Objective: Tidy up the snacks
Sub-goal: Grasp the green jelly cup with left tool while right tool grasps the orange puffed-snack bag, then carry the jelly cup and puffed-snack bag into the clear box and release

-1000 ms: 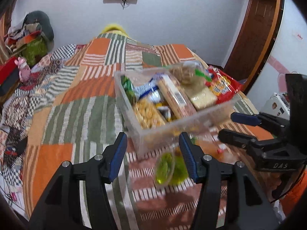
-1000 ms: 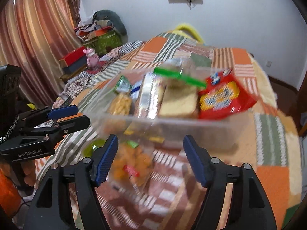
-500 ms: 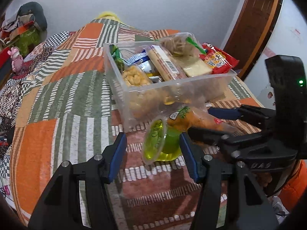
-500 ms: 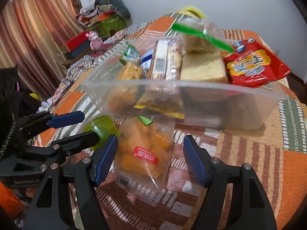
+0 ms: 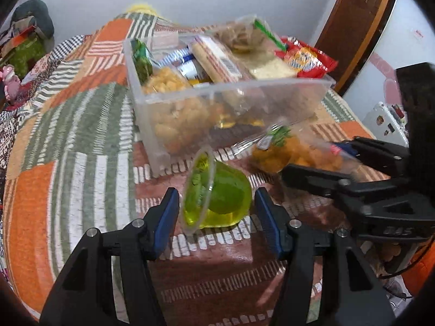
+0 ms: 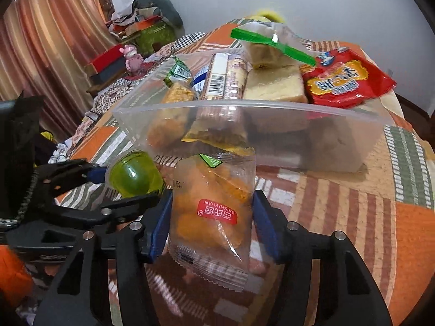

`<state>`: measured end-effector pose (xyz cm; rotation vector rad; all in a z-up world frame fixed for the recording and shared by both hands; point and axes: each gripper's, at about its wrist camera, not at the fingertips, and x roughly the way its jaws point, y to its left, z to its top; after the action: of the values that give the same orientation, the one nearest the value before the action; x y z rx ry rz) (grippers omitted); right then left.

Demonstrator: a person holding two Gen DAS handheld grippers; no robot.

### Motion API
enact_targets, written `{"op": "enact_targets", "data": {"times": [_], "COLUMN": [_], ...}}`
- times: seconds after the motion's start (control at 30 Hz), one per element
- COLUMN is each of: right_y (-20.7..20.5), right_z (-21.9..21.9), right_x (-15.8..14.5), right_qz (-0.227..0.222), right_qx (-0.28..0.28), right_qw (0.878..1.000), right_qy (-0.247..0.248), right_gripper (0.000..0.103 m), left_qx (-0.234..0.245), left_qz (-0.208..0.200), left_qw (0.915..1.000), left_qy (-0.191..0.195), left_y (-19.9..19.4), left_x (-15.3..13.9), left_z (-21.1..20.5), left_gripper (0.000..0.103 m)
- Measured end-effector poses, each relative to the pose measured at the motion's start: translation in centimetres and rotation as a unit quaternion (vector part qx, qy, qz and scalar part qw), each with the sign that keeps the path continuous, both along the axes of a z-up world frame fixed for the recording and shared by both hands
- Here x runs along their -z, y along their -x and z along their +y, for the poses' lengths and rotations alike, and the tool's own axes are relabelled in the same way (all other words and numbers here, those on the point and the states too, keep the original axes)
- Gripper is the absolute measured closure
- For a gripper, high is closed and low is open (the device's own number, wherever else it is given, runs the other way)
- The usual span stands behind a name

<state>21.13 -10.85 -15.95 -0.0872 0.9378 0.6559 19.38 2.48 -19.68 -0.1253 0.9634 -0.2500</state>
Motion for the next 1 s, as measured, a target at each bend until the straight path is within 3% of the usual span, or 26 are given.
{"op": "enact_targets", "data": {"times": [0.37,0.73,1.0], "right_y": [0.8,1.4,0.2], "right_z": [-1.6,-2.4,-1.8], "right_x": [-1.1,-4.3,-5.8], "right_qz": [-0.011,-0.063,-0.092], "right_qx": [0.024,0.030,0.034], "right_qw": [0.999,0.997,0.994], "right_qy": [-0.019,-0.038,-0.050], "right_gripper": [0.049,0.049,0.049], "left_qx": [-0.007,-0.008,-0.020], "left_qz": [-0.038,-0.083,-0.120], "left_qw": [0.9992,0.9965,0.9925], "left_qy": [-0.012,0.002,0.007], "left_y": [0.8,2.3,1.3], "left_x": [-1.5,-5.9,-9.0], "left_z": [-0.6,0.0,0.8], "left_gripper": [0.063,0.063,0.063]}}
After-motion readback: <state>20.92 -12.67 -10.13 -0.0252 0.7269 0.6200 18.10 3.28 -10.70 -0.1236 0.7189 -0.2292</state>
